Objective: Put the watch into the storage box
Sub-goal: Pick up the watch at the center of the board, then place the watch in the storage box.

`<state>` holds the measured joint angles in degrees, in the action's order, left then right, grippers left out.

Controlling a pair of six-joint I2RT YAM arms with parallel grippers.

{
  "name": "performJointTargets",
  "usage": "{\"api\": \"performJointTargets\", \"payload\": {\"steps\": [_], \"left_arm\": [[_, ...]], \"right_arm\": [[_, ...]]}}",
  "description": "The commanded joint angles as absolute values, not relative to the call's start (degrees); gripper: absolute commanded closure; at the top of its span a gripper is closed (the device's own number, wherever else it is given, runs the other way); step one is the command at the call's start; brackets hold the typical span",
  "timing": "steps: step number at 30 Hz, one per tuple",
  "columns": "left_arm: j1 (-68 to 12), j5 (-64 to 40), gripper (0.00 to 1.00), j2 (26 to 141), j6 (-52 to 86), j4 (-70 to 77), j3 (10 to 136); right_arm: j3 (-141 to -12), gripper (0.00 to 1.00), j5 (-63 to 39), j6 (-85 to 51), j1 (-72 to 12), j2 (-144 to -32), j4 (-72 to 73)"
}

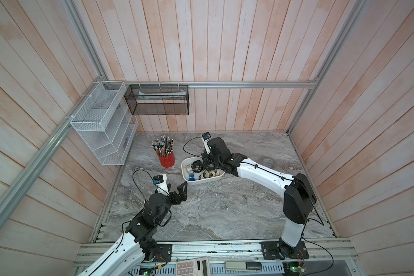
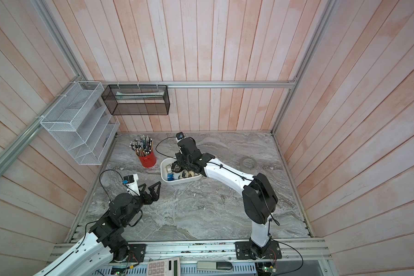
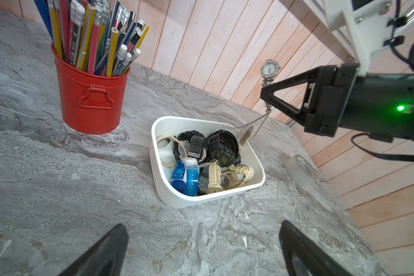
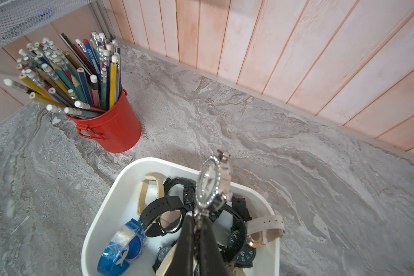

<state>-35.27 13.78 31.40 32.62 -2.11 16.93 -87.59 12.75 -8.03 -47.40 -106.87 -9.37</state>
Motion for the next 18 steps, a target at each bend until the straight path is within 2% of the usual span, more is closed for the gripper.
{"api": "performJointTargets", "payload": {"steps": [1,15,18], "left_arm": [[-35.00,13.56,0.00,31.99,32.70,-0.75,17.20],[-34.96,13.10,0.00,33.34,32.61,0.01,17.74],[-34.94,13.18,0.00,33.09,32.36,-0.29,18.18]], "right_arm": [[-89.76,1.00,10.42,-6.33,-46.71,-108.81,-6.53],[-87.87,1.00,7.46,-7.64,-46.40,-116.27,-4.42],[-87.39,0.74,7.26,-7.86,-46.23,-115.31,-4.24]]}}
